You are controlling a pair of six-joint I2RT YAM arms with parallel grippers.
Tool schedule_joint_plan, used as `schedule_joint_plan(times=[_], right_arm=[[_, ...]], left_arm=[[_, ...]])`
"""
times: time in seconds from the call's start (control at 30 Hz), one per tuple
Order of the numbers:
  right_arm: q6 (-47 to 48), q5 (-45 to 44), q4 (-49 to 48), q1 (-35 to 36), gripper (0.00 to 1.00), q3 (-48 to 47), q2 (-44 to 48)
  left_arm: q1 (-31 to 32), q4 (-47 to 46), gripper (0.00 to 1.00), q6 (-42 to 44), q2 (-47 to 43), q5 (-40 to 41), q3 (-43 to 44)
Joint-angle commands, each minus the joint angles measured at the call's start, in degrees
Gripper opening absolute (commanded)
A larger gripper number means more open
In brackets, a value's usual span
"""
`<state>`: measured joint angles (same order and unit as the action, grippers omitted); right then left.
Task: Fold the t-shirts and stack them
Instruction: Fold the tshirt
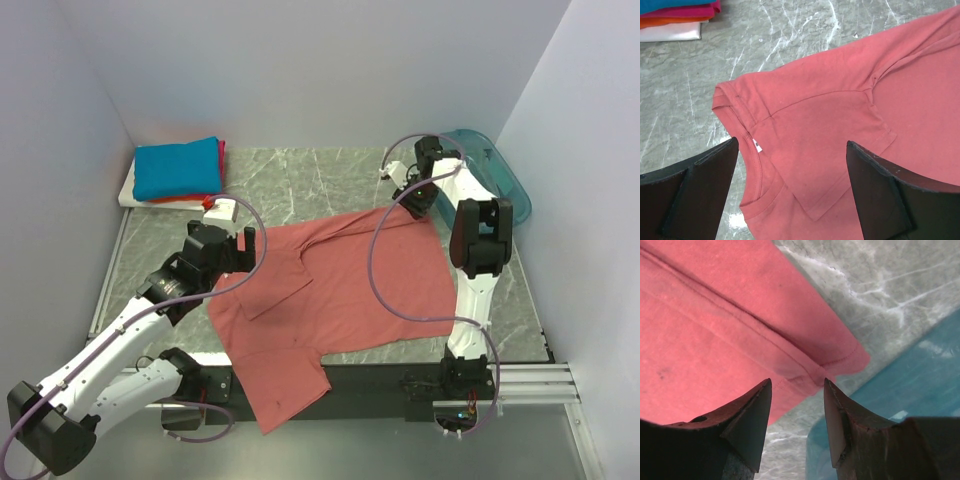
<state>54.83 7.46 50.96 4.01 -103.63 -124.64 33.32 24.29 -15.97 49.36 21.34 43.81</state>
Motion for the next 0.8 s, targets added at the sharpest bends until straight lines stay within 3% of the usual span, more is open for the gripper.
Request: schedule_joint_plan(times=[0.0, 0.3, 0.63, 0.7, 0.77], right_arm=[[1.33, -1.22, -0.51, 1.17, 0.53, -2.19, -1.57], [1.69, -1.75, 0.02, 1.44, 0.41, -2.36, -2.63], [1.86, -2.28, -3.5, 1.44, 0.13, 2.21, 2.46], [1.86, -1.84, -3.67, 1.44, 0.13, 2.91, 3.26], [2.04, -0.44, -2.98, 1.44, 0.25, 2.91, 4.31]], left_arm=[[-0.19, -1.62, 0.94, -0.29, 0.12, 0.28, 0.22], [-0.27, -1.62, 0.94, -0.29, 0.29, 0.1, 0.13], [-0.27, -1.62, 0.94, -0.38, 0.29, -0.25, 0.13], [-0.36, -1.71, 0.94, -0.47, 0.12, -0.25, 0.13], [-0.27, -1.71, 0.94, -0.47, 0.03, -0.42, 0.05]])
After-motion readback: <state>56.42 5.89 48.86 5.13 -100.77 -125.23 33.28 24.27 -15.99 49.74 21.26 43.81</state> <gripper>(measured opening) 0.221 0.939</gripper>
